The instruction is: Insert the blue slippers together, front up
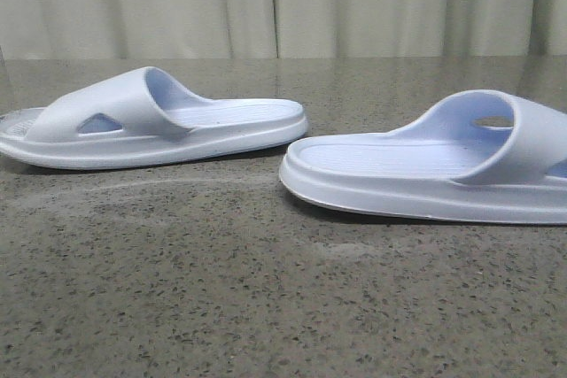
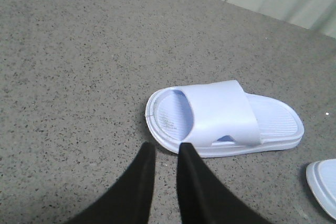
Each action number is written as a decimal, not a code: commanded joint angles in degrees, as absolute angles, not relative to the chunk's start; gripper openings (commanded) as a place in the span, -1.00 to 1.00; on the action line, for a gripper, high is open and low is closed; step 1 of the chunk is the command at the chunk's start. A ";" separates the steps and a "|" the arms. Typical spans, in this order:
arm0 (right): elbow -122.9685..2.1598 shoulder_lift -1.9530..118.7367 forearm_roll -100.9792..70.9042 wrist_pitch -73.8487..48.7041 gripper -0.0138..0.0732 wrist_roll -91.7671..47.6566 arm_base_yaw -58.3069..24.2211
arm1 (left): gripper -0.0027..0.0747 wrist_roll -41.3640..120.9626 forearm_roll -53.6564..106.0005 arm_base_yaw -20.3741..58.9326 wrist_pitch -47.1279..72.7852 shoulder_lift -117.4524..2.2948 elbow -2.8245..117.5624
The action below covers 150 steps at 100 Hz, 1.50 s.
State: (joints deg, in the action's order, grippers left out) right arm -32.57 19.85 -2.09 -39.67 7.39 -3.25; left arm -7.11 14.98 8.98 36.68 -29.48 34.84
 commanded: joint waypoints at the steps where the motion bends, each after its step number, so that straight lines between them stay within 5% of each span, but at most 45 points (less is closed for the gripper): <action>1: -34.53 21.26 -2.88 -35.55 -0.40 7.60 -3.34 | -0.22 -7.44 16.81 9.22 33.17 -30.12 36.17; 13: -34.53 21.51 -2.86 -34.19 0.07 7.60 -3.34 | 0.48 -7.44 16.81 9.22 33.17 -30.12 36.17; 20: -34.53 21.51 -2.86 -32.97 0.23 7.60 -3.34 | 0.66 -7.44 17.88 9.22 32.93 -30.12 36.17; 52: -34.53 21.51 -2.86 -29.10 0.25 7.60 -3.34 | 0.43 -9.27 30.07 9.22 27.24 -35.69 36.04; 83: -34.53 21.51 -2.99 -29.01 0.25 7.60 -3.34 | 0.43 -9.36 46.23 9.22 23.64 -48.95 36.04; 150: -34.53 21.51 -3.03 -29.01 0.25 7.60 -3.34 | 0.43 -9.36 51.17 9.22 20.66 -63.55 36.04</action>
